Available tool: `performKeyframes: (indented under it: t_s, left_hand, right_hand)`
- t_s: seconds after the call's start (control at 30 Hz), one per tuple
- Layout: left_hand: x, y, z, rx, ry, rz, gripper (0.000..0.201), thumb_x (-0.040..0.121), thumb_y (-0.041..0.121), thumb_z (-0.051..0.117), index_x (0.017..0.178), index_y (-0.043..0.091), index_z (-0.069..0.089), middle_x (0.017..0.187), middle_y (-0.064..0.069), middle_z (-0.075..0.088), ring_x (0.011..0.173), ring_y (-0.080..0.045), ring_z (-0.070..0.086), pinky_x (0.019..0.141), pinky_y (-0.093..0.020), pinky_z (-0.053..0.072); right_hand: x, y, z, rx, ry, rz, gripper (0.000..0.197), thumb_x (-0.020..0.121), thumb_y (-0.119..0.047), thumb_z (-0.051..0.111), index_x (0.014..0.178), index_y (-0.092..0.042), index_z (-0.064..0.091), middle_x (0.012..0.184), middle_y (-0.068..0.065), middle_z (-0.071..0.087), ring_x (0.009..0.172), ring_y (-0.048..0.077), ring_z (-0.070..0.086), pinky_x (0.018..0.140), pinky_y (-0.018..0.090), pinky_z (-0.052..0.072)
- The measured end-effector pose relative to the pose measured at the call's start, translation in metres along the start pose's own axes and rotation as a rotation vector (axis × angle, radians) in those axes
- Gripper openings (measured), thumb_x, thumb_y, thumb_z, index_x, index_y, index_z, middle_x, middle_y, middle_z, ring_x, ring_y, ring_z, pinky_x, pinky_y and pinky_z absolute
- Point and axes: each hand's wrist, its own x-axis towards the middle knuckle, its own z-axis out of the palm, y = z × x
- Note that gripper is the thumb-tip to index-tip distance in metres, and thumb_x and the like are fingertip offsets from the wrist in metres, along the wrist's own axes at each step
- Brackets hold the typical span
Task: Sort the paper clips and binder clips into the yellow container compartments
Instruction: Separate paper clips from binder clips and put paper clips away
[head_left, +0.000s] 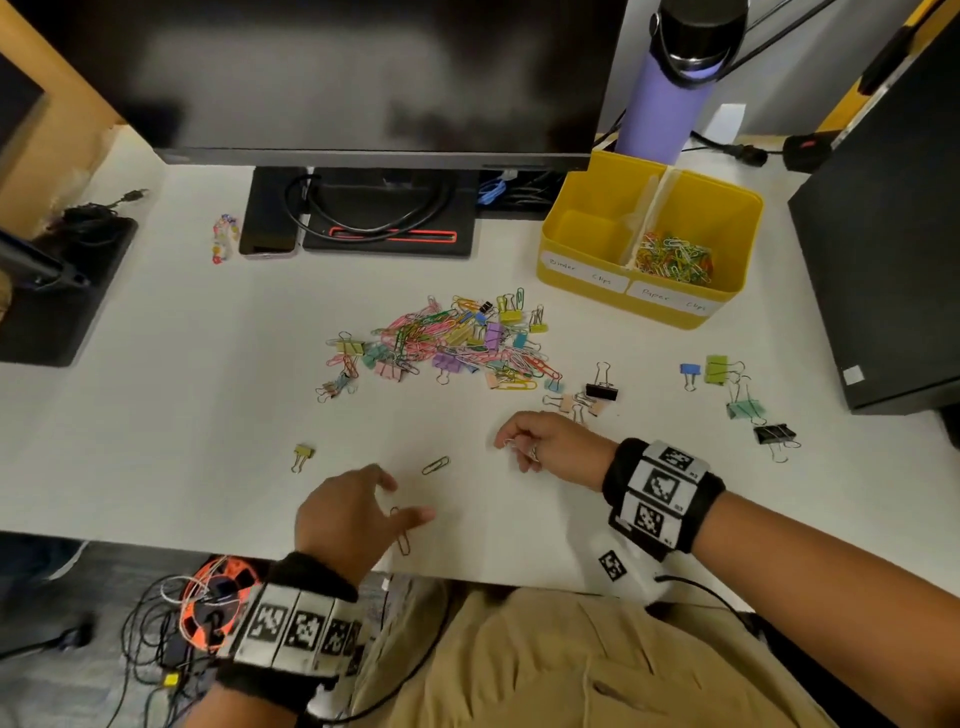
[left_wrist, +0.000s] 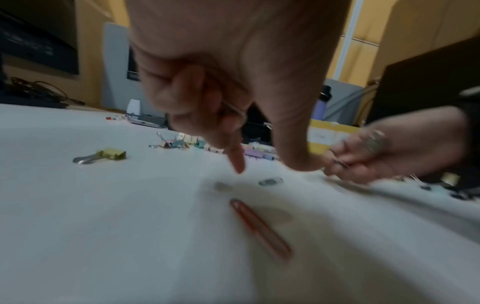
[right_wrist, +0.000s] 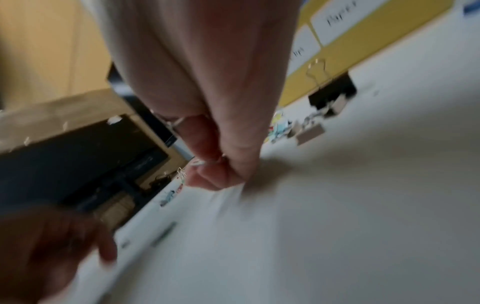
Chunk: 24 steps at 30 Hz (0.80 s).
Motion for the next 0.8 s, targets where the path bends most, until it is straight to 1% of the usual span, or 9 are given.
performKeyframes:
  t_s: [0.07, 0.13, 0.23, 0.3, 0.43, 0.6, 0.7, 0.77, 0.8]
  left_hand:
    - [-0.013, -0.003, 0.009, 0.013, -0.005, -0.079, 0.053, 0.070, 0.065, 0.063, 0.105, 0.024, 0.059, 0.101, 0.003, 0.067, 0.096, -0.015, 0.061, 0.069, -0.023, 0.038]
    - [-0.015, -0.002, 0.018, -0.043, 0.005, -0.125, 0.042, 0.077, 0.054, 0.063, 0.104, 0.023, 0.060, 0.104, 0.002, 0.066, 0.098, -0.017, 0.060, 0.071, -0.024, 0.039]
    - [-0.008, 0.000, 0.023, -0.090, 0.024, -0.167, 0.026, 0.083, 0.044, 0.061, 0.099, 0.023, 0.064, 0.107, 0.001, 0.066, 0.098, -0.018, 0.060, 0.070, -0.024, 0.038]
    - [-0.002, 0.000, 0.025, -0.081, -0.004, -0.178, 0.023, 0.085, 0.040, 0.060, 0.098, 0.022, 0.065, 0.106, 0.000, 0.068, 0.099, -0.019, 0.060, 0.071, -0.024, 0.038]
    - [0.006, 0.002, 0.028, -0.085, -0.067, -0.176, 0.018, 0.089, 0.029, 0.056, 0.097, 0.016, 0.064, 0.105, -0.003, 0.068, 0.100, -0.020, 0.061, 0.077, -0.026, 0.043]
    - [0.013, 0.016, 0.025, -0.069, -0.209, -0.083, 0.019, 0.094, 0.016, 0.044, 0.106, 0.004, 0.051, 0.109, -0.012, 0.060, 0.102, -0.025, 0.058, 0.080, -0.026, 0.043]
    - [0.020, 0.046, 0.001, -0.096, -0.317, 0.077, 0.004, 0.096, 0.009, 0.036, 0.095, 0.007, 0.039, 0.088, -0.004, 0.050, 0.091, -0.023, 0.058, 0.074, -0.022, 0.040]
    - [0.029, 0.085, -0.029, -0.127, -0.323, 0.260, 0.009, 0.094, -0.001, 0.033, 0.101, 0.003, 0.037, 0.088, -0.007, 0.052, 0.094, -0.029, 0.056, 0.069, -0.021, 0.039]
    - [0.032, 0.104, -0.042, -0.139, -0.323, 0.335, 0.020, 0.094, -0.002, 0.033, 0.113, -0.003, 0.038, 0.103, -0.015, 0.055, 0.104, -0.033, 0.054, 0.076, -0.024, 0.041]
  right_hand:
    - [0.004, -0.012, 0.008, 0.254, -0.079, 0.086, 0.038, 0.089, 0.011, 0.026, 0.076, -0.007, 0.057, 0.070, 0.005, 0.046, 0.056, 0.011, 0.041, 0.050, 0.017, 0.032]
    - [0.013, -0.024, 0.016, 0.329, -0.136, 0.115, 0.040, 0.086, 0.011, 0.024, 0.065, -0.011, 0.051, 0.075, 0.009, 0.047, 0.055, 0.014, 0.036, 0.050, 0.020, 0.026]
    - [0.032, -0.039, 0.033, -0.180, -0.147, -0.020, 0.022, 0.095, -0.007, 0.037, 0.089, -0.005, 0.058, 0.104, 0.017, 0.058, 0.081, 0.019, 0.052, 0.065, 0.026, 0.036]
    - [0.039, -0.043, 0.043, -0.603, -0.141, -0.129, 0.028, 0.094, -0.026, 0.047, 0.108, -0.002, 0.053, 0.114, 0.020, 0.058, 0.099, 0.030, 0.055, 0.078, 0.031, 0.040]
    - [0.039, -0.047, 0.053, -0.997, -0.164, -0.249, 0.024, 0.091, -0.014, 0.052, 0.109, 0.002, 0.049, 0.115, 0.024, 0.053, 0.102, 0.037, 0.055, 0.081, 0.040, 0.043]
    - [0.026, -0.026, 0.048, -1.027, -0.083, -0.177, 0.025, 0.096, -0.010, 0.035, 0.118, 0.003, 0.041, 0.113, 0.023, 0.056, 0.099, 0.037, 0.056, 0.078, 0.041, 0.043]
    - [0.002, -0.016, 0.008, -0.788, -0.104, -0.043, 0.033, 0.093, -0.003, 0.036, 0.124, 0.006, 0.032, 0.082, 0.013, 0.050, 0.073, 0.023, 0.050, 0.064, 0.028, 0.036]
    - [-0.017, -0.015, -0.037, -0.582, -0.037, 0.016, 0.017, 0.093, -0.001, 0.035, 0.109, 0.002, 0.038, 0.082, 0.007, 0.043, 0.073, 0.017, 0.041, 0.065, 0.025, 0.035]
    - [-0.028, -0.019, -0.063, -0.457, 0.023, 0.040, 0.010, 0.093, 0.000, 0.032, 0.093, -0.005, 0.039, 0.081, 0.006, 0.041, 0.071, 0.017, 0.038, 0.062, 0.022, 0.035]
